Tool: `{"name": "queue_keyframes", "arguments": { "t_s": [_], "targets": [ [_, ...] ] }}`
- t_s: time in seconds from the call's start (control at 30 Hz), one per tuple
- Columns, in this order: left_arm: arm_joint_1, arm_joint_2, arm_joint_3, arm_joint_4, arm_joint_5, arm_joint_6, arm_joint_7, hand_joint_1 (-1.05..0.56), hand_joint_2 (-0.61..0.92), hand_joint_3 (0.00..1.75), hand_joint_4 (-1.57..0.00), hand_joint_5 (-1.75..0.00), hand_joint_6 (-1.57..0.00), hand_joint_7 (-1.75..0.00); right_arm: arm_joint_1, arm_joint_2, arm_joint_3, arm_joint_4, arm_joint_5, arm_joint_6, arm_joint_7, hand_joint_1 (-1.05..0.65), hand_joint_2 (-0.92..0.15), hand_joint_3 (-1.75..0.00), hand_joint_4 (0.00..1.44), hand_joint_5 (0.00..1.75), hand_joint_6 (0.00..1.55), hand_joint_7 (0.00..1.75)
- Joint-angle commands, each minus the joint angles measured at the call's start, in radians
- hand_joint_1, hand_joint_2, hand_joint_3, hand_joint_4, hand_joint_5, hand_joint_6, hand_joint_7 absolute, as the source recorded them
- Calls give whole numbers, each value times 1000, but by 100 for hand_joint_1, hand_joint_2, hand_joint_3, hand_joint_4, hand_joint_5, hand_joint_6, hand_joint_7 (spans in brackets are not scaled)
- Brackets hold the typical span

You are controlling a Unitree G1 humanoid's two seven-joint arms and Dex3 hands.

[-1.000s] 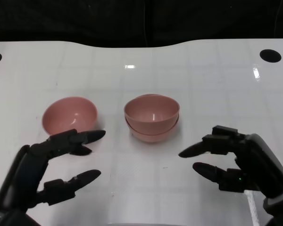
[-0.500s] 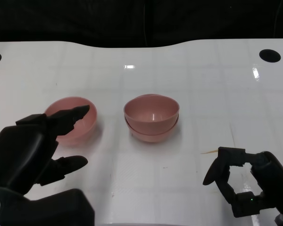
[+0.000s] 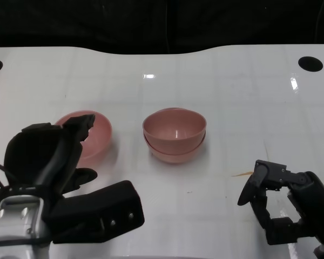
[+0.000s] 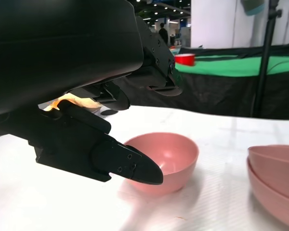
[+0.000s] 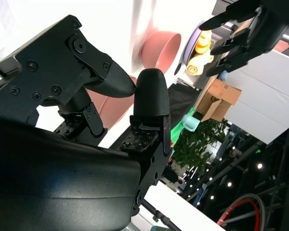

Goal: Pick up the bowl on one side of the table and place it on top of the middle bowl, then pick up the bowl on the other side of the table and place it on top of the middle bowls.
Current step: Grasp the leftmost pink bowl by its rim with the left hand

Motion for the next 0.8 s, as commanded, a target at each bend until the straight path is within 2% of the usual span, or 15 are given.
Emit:
{"name": "queue_keyframes", "arguments": {
  "t_s": [0.03, 0.33, 0.43, 0.8],
  "targets": [
    [-50, 3, -34, 77, 52, 58, -25, -61, 92, 2, -52, -12, -43, 0, 1, 5, -21, -12, -4, 8, 5, -23, -45, -128, 94, 175, 77, 161],
    [-161, 5, -96, 270, 41, 133, -33, -58, 92, 3, -56, -10, -41, 0, 4, 24, -32, -10, -11, 4, 14, -23, -44, -128, 94, 175, 77, 161],
    [-189, 7, -109, 334, 24, 128, -3, -57, 91, 2, -61, -12, -41, 0, 5, 31, -38, -10, -26, 4, 9, -23, -44, -128, 94, 175, 77, 161],
    [-307, 17, -153, 630, -96, 58, 156, -47, 91, 0, -64, -9, -51, -3, 6, 48, -43, -12, -20, 15, 22, -23, -43, -130, 92, 175, 77, 159]
  ]
}}
